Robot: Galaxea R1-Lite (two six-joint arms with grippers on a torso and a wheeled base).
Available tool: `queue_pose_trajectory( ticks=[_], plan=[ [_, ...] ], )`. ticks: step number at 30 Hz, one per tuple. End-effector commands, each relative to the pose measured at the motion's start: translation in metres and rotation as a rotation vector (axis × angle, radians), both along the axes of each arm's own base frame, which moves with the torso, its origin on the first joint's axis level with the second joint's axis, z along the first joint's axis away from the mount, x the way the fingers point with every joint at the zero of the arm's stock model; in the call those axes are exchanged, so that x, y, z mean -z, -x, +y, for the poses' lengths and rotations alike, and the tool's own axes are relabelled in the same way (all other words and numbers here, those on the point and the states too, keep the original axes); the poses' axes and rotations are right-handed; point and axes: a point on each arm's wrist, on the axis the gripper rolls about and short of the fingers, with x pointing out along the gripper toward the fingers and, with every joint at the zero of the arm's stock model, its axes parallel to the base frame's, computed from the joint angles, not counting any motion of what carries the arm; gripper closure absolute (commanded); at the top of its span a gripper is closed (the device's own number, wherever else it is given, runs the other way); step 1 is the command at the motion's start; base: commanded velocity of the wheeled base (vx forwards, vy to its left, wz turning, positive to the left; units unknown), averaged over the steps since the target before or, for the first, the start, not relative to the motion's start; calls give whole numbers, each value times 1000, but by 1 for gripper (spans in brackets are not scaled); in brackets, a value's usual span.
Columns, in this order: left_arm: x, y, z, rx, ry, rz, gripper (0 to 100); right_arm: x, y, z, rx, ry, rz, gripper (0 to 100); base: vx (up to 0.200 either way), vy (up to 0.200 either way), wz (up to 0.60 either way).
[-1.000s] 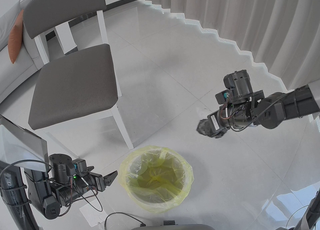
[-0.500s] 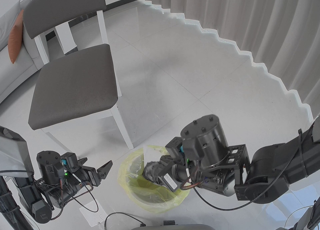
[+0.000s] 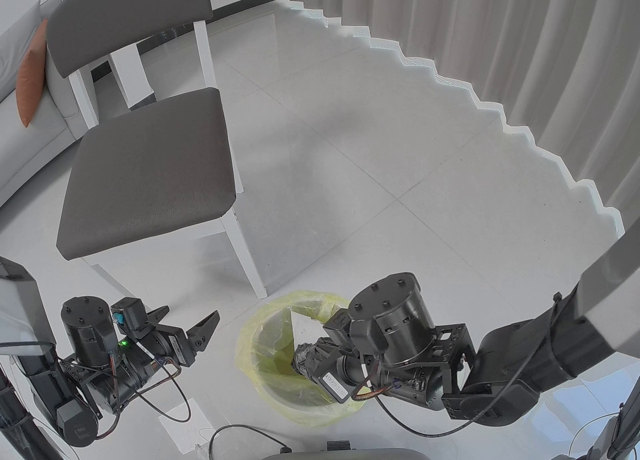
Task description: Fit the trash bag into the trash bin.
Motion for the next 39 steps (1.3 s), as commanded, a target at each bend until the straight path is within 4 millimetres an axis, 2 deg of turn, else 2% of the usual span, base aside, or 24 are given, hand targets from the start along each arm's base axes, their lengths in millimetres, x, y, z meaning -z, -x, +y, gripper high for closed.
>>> queue_pose_trajectory(
  ticks=[1, 6, 12, 23, 29, 33, 35, 39],
  plan=[
    [0, 3, 2, -3, -1, -1, 0, 20, -15, 3, 14, 23, 42, 100, 0, 0, 0],
    [-1, 4, 2, -2, 1, -3, 0, 26, -17, 3, 12, 21, 62, 100, 0, 0, 0],
    [1, 3, 2, 0, 4, 6, 0, 52, -27, 3, 31, 63, 106, 100, 0, 0, 0],
    [4, 2, 2, 0, 3, 23, 0, 56, -26, 4, 17, 69, 96, 100, 0, 0, 0],
    [7, 1, 2, -4, 2, 36, 0, 63, -42, 7, 24, 60, 112, 100, 0, 0, 0],
    [8, 1, 2, -6, 0, 42, 0, 79, -54, 15, 21, 88, 113, 100, 0, 0, 0],
    [8, 1, 2, -6, 0, 42, 0, 81, -56, 15, 19, 97, 115, 100, 0, 0, 0],
    [9, 1, 1, 1, 0, 45, 0, 98, -62, 19, 21, 138, 146, 100, 0, 0, 0]
  ],
)
